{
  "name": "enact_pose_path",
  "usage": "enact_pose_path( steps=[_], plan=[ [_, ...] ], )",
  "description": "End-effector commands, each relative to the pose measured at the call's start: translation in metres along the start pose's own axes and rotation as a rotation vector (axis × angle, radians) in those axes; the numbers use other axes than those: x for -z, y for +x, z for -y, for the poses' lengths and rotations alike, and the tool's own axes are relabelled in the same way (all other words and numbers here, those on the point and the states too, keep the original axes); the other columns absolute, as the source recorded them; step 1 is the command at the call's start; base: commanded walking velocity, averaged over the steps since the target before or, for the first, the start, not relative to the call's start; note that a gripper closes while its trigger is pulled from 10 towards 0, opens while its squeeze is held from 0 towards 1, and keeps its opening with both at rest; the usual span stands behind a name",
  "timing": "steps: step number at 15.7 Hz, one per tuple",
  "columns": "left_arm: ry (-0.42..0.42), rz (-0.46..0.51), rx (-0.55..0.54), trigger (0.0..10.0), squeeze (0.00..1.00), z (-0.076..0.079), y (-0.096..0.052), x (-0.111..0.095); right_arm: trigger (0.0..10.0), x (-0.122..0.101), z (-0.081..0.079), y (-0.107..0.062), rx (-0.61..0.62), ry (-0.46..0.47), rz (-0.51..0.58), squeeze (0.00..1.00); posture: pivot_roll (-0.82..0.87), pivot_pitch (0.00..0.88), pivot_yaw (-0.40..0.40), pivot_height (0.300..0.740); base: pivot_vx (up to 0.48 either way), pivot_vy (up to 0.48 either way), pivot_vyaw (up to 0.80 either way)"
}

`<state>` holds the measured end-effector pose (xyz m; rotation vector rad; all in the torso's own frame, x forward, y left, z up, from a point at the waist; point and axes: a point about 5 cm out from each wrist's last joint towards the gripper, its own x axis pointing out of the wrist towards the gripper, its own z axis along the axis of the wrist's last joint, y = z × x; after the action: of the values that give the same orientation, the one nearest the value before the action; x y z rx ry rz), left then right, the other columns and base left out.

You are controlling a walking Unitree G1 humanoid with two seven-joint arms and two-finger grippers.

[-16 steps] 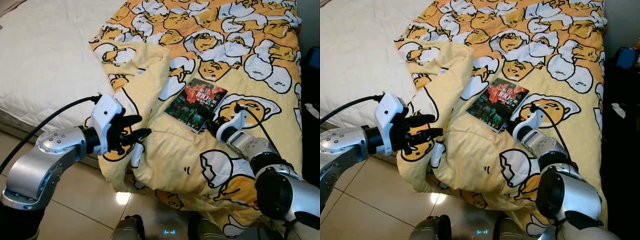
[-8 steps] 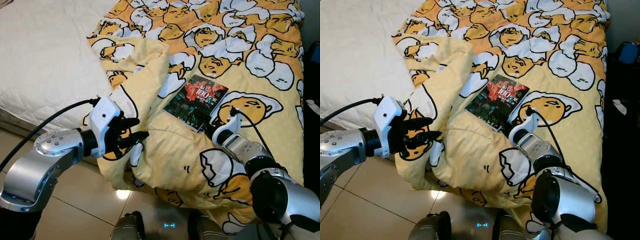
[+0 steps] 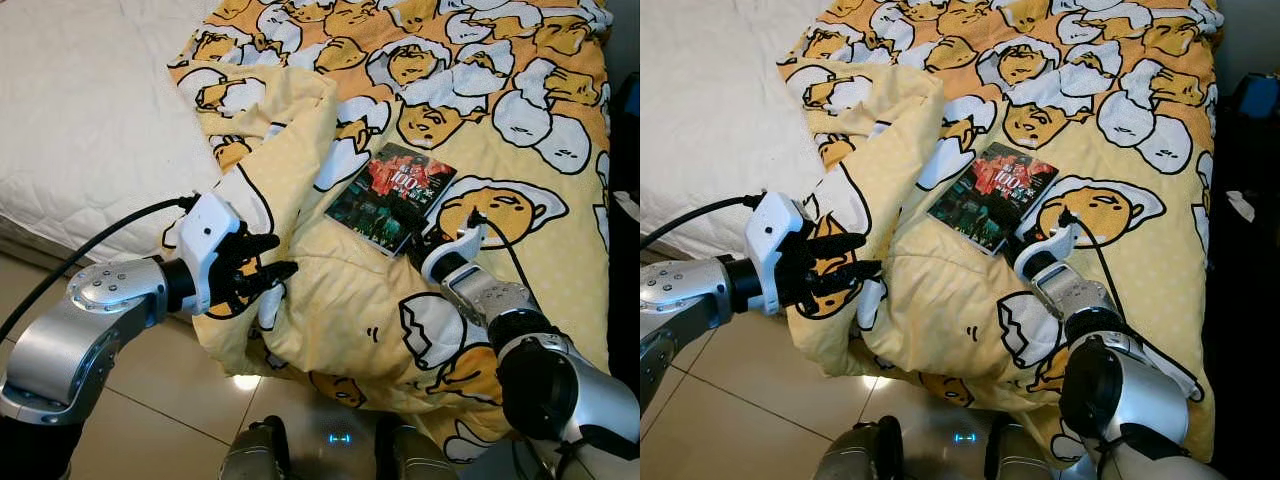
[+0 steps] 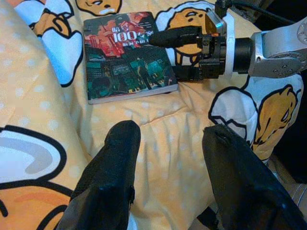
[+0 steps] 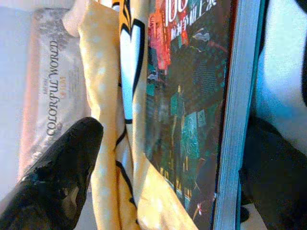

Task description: Clean up the room

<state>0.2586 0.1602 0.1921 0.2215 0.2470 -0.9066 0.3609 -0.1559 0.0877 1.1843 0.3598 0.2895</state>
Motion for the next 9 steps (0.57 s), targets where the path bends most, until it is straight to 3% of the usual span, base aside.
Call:
enact_pose_path(
  steps=[1, 7, 9],
  plan=[
    [0.010, -0.005, 0.005, 10.0, 0.00, 0.002, -0.001, -0.001, 10.0, 0.001, -0.006, 0.003, -0.036, 0.032, 0.003, 0.00, 0.11, 0.244, 0.066, 0.740, 0.000, 0.000, 0.00],
    [0.010, -0.005, 0.015, 10.0, 0.00, 0.003, -0.001, -0.001, 10.0, -0.009, -0.022, 0.008, -0.120, 0.046, 0.051, 0.00, 0.11, 0.234, 0.066, 0.740, 0.000, 0.000, 0.00],
    [0.014, -0.002, 0.019, 10.0, 0.00, 0.003, 0.000, -0.003, 10.0, -0.005, -0.019, 0.011, -0.050, 0.021, 0.051, 0.00, 0.11, 0.234, 0.068, 0.740, 0.000, 0.000, 0.00]
  ],
)
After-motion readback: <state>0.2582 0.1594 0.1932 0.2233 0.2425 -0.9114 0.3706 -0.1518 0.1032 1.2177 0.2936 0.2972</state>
